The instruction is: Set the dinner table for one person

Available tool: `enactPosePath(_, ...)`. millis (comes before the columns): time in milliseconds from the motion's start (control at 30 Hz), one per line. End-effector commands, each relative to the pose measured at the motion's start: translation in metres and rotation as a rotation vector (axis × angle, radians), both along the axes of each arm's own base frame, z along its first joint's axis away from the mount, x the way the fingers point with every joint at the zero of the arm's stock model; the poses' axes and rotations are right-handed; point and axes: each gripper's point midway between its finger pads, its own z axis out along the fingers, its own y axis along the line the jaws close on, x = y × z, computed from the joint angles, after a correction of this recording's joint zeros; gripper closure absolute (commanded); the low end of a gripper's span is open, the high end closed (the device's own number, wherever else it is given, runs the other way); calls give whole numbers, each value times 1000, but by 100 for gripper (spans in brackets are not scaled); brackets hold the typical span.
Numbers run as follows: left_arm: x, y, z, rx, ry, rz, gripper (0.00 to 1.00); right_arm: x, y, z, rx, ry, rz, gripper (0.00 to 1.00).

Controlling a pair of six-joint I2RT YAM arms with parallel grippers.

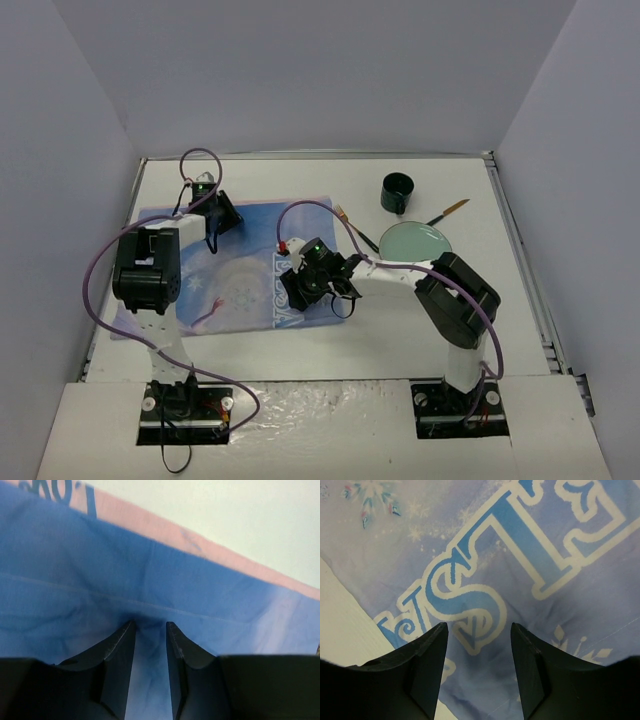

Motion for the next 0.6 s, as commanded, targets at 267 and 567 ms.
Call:
enactPosePath(267, 51, 5, 15, 13, -102, 24, 74, -39, -22, -1, 9, 54, 38, 50)
enactPosePath(567, 57, 17, 13, 15, -98, 51, 74, -45, -29, 0, 7, 62, 24, 49)
